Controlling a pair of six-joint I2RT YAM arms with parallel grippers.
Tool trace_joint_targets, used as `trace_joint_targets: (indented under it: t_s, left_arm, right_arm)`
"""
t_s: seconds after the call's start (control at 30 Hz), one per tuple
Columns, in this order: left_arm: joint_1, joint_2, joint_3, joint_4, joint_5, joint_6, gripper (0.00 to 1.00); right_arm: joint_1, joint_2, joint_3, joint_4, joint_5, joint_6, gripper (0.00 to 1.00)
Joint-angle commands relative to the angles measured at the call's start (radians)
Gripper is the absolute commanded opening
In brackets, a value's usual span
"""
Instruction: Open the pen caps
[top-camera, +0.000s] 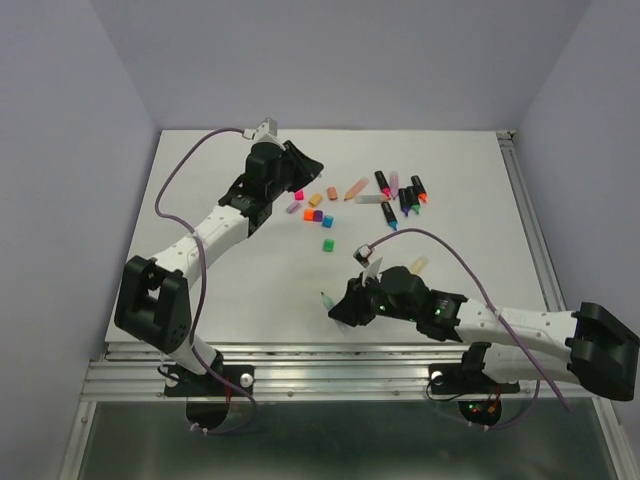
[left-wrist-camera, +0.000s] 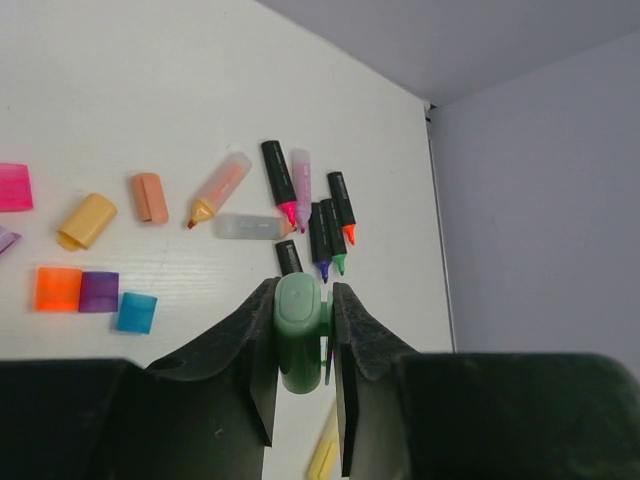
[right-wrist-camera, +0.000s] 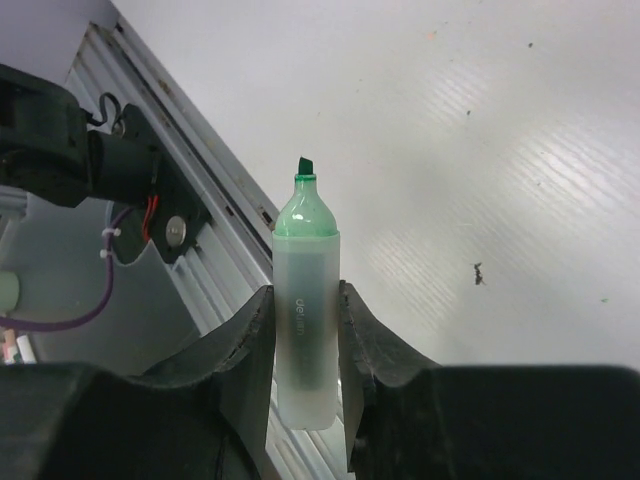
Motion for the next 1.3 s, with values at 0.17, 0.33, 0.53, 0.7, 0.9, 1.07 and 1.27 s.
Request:
trace_joint_targets:
  t_s: [0.17,0.33,0.53,0.7,0.9,1.07,1.27]
  left_arm:
    - [-0.006,-0.063,-0.091,-0.104,-0.001,0.146,0.00]
    - [-0.007,-0.032,-0.181,-0.149,-0.041,0.183,0.03]
    - [-0.009,0.049,-0.188,-0.163,-0.055,0.214,0.04]
    - [-0.009,0.148,-0.152,-0.180,-0.044,0.224,0.05]
    - [-0.009,0.228,-0.088,-0.220,-0.056,0.224,0.07]
    - [-0.009,0.256,-0.063,-0.248,-0.065,0.226,0.11]
    - [-0.009,0.308,-0.013,-0.295,-0.058,0.226,0.15]
  right_arm:
    - [-0.063,-0.002,0.123,-0.125,0.215,-0.032,0.01]
    - [-0.253,0.081,0.170,-0.163,0.209,-0.072,0.01]
    - [-0.330,0.299,0.353,-0.260,0.392,-0.214,0.01]
    - [-0.442,0.499,0.504,-0.270,0.422,-0.276,0.01]
    - [-0.513,0.678,0.660,-0.267,0.351,-0.360,0.01]
    - [-0.540,0.762,0.761,-0.292,0.378,-0.412,0.04]
    - [-0.563,0.840,0.828,-0.338,0.462,-0.438,0.09]
